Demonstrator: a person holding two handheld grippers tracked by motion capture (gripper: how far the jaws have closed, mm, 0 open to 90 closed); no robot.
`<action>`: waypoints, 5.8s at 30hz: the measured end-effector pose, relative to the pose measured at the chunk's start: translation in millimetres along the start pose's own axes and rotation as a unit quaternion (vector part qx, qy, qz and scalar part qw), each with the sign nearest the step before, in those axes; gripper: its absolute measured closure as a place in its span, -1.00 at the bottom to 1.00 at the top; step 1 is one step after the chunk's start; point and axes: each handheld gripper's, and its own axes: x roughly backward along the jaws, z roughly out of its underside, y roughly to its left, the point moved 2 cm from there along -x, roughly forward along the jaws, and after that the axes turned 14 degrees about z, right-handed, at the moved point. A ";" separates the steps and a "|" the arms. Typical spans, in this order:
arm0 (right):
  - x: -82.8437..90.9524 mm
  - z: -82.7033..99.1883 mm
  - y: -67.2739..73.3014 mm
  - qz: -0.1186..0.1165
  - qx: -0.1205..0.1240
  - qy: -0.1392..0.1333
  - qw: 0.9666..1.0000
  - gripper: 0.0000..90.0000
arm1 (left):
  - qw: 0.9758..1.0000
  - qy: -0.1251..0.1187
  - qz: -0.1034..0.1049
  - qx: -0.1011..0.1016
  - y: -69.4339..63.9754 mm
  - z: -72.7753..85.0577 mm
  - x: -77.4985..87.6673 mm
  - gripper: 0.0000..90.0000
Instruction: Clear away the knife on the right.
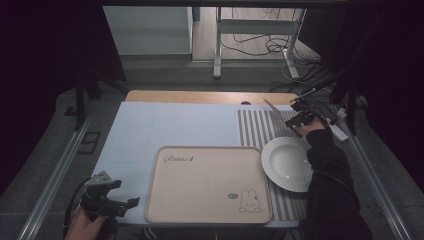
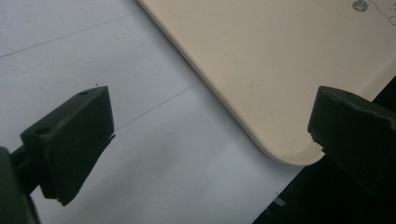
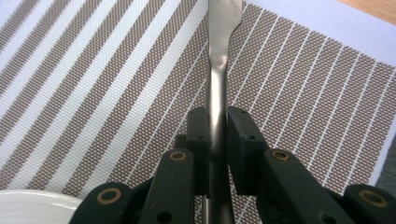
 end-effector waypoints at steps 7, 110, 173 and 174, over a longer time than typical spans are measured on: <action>15.7 1.7 1.0 -0.009 -0.015 -0.018 1.000 0.79 | 1.000 0.001 -0.001 -0.001 -0.2 -0.2 -0.3 -0.97; 55.8 48.7 284.4 -0.152 0.254 -0.067 0.953 1.00 | 1.000 0.007 -0.004 -0.005 -0.8 -0.9 -1.8 -0.97; 92.0 93.6 194.3 -0.127 0.102 -0.095 0.982 -0.01 | 1.000 0.011 -0.005 -0.004 -0.7 -1.4 -2.5 -0.96; 93.3 94.1 193.9 -0.127 0.098 -0.097 0.982 -0.06 | 1.000 0.011 -0.005 -0.004 -0.8 -1.4 -2.5 -0.96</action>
